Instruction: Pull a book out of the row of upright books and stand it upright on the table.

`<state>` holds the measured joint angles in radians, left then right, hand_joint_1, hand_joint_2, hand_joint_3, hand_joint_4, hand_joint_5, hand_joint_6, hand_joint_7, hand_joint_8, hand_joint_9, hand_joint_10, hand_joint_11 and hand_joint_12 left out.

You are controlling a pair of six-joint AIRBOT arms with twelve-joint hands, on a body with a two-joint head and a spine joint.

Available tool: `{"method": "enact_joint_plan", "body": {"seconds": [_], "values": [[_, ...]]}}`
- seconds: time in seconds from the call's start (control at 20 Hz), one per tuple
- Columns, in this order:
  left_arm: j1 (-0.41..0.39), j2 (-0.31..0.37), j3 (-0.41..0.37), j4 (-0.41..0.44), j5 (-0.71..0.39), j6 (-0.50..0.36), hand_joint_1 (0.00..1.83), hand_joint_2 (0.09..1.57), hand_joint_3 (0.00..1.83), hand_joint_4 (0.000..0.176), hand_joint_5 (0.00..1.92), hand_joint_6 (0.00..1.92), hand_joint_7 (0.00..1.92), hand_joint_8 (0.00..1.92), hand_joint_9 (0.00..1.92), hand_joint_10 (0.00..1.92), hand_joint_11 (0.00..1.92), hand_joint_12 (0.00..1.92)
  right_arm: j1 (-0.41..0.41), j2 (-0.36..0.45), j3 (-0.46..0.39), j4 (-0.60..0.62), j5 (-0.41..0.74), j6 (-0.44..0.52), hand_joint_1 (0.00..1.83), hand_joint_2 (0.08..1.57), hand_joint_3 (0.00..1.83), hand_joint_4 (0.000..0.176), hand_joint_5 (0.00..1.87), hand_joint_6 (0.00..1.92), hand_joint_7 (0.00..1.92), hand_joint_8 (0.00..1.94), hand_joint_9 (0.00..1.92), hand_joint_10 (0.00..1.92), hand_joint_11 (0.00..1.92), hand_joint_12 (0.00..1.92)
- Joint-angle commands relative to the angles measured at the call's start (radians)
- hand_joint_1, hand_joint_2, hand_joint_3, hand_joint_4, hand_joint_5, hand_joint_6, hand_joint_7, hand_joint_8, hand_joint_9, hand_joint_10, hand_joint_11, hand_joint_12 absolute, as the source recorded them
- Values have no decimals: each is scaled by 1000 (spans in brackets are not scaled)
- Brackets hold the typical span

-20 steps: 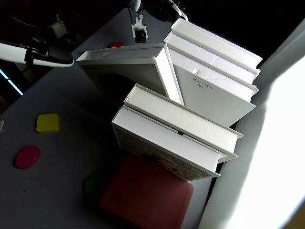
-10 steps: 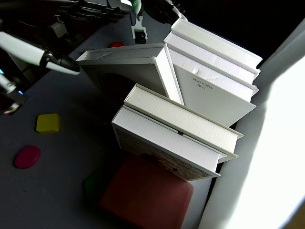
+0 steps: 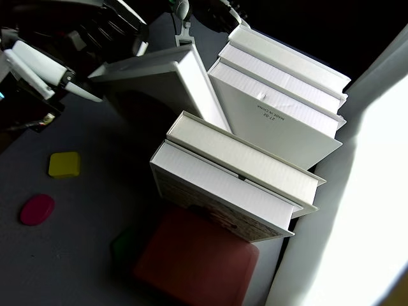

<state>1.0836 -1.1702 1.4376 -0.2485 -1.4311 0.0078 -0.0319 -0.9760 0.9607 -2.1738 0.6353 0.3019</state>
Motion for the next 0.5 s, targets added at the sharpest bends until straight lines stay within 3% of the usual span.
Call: {"method": "enact_joint_plan", "body": {"seconds": [0.0, 0.05, 0.1, 0.15, 0.2, 0.25, 0.3, 0.35, 0.45], "values": [[-2, -5, 5, -22, -128, -10, 260, 1369, 1, 63, 176, 3, 116, 3, 128, 11, 0, 974, 31, 4, -8, 74, -22, -19, 1207, 1231, 18, 0, 769, 1116, 779, 1637, 753, 1890, 496, 1921], [1, -5, 4, -25, -131, -11, 249, 1370, 1, 62, 173, 1, 119, 3, 130, 10, 0, 991, 41, 14, -15, 87, 1, -20, 1187, 1260, 23, 0, 702, 1211, 742, 1681, 645, 1890, 375, 1921], [2, -5, 4, -26, -131, -11, 263, 1369, 0, 60, 179, 3, 130, 5, 141, 13, 0, 1005, 46, 19, -18, 97, 16, -20, 1181, 1276, 20, 0, 686, 1218, 710, 1734, 647, 1915, 398, 1921], [2, -5, 4, -26, -131, -11, 258, 1364, 0, 74, 175, 1, 122, 1, 129, 7, 0, 1004, 53, 28, -23, 113, 38, -20, 1268, 1346, 11, 0, 580, 1348, 566, 1824, 471, 1920, 309, 1921], [2, -5, 5, -26, -131, -11, 257, 1362, 0, 78, 175, 1, 120, 0, 127, 6, 0, 1003, 59, 33, -26, 121, 51, -21, 1285, 1361, 8, 0, 558, 1375, 536, 1843, 434, 1921, 288, 1921], [2, -5, 5, -26, -132, -11, 236, 1362, 0, 69, 180, 3, 112, 0, 122, 4, 0, 1002, 68, 41, -32, 134, 73, -22, 1159, 1376, 8, 0, 519, 1602, 542, 1786, 883, 1921, 1025, 1921], [2, -5, 5, -26, -132, -11, 230, 1360, 0, 62, 192, 7, 120, 4, 133, 8, 0, 1003, 76, 49, -38, 142, 88, -25, 1207, 1470, 0, 0, 216, 1852, 413, 1874, 569, 1921, 448, 1921], [2, -5, 5, -26, -132, -11, 232, 1359, 0, 63, 190, 6, 118, 3, 124, 4, 0, 1001, 85, 57, -44, 153, 107, -26, 1217, 1477, 2, 0, 153, 1904, 384, 1894, 504, 1921, 227, 1921], [2, -5, 5, -26, -132, -11, 240, 1355, 0, 61, 183, 1, 118, 1, 113, 1, 0, 923, 101, 69, -53, 174, 141, -31, 1220, 1483, 0, 0, 138, 1916, 377, 1898, 489, 1921, 153, 1921]]}}
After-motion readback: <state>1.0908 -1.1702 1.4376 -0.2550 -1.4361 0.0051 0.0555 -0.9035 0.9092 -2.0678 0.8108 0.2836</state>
